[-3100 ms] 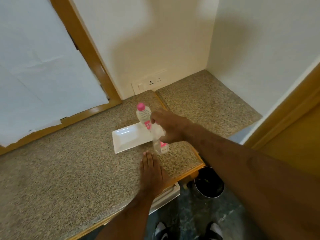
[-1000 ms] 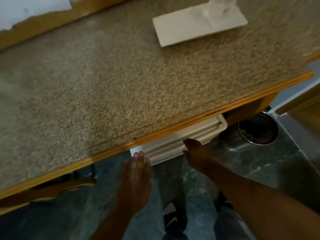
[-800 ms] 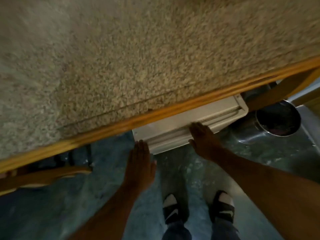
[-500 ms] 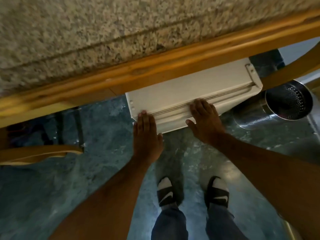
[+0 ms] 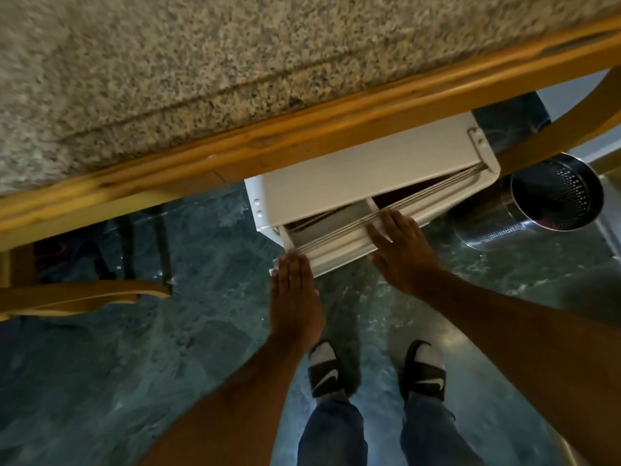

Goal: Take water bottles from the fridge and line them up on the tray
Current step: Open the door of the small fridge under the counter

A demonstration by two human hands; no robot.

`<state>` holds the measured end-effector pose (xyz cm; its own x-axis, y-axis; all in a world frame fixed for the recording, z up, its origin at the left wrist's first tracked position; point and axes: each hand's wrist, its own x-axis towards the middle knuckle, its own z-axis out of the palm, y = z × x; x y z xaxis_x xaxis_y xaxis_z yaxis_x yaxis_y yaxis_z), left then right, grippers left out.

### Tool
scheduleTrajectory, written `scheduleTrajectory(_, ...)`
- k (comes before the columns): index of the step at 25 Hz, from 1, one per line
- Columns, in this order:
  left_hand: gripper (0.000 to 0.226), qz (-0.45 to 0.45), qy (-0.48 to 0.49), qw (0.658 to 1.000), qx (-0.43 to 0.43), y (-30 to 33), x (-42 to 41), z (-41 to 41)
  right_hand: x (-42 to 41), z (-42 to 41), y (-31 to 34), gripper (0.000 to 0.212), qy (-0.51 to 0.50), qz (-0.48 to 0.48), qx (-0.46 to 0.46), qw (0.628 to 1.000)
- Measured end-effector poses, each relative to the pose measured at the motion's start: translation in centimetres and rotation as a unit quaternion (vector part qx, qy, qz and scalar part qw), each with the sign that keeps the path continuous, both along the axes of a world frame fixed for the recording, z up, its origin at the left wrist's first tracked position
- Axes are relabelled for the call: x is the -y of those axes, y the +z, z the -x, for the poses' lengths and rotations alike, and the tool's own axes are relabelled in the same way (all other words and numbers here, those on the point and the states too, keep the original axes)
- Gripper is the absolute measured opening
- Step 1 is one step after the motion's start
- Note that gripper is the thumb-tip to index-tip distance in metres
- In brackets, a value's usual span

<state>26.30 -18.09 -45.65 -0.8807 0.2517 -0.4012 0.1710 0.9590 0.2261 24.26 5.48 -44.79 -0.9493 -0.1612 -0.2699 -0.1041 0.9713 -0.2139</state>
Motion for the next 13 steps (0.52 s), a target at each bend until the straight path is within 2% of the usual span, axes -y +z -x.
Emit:
scheduleTrajectory(5, 0.071, 0.015, -0.044, 0.999, 0.002, 0.1, -0.6, -6.8, -2.2, -4.2, 0.2, 0.055, 0.006, 0.021, 0.005, 1.0)
scheduleTrajectory(8, 0.078, -0.006, -0.09, 0.996, 0.015, -0.3, 0.3, -8.6, -3.6, -6.7, 0.2, 0.063, -0.02, 0.042, 0.0, 0.999)
scheduleTrajectory(10, 0.079, -0.02, -0.121, 0.992, 0.029, -0.7, 0.6, -8.9, -4.1, -8.3, 0.1, 0.062, -0.043, 0.058, -0.024, 0.997)
scheduleTrajectory(13, 0.078, -0.01, -0.115, 0.992, 0.049, -1.4, 0.1, -7.9, -5.0, -10.4, -0.3, 0.052, -0.085, 0.06, -0.071, 0.992)
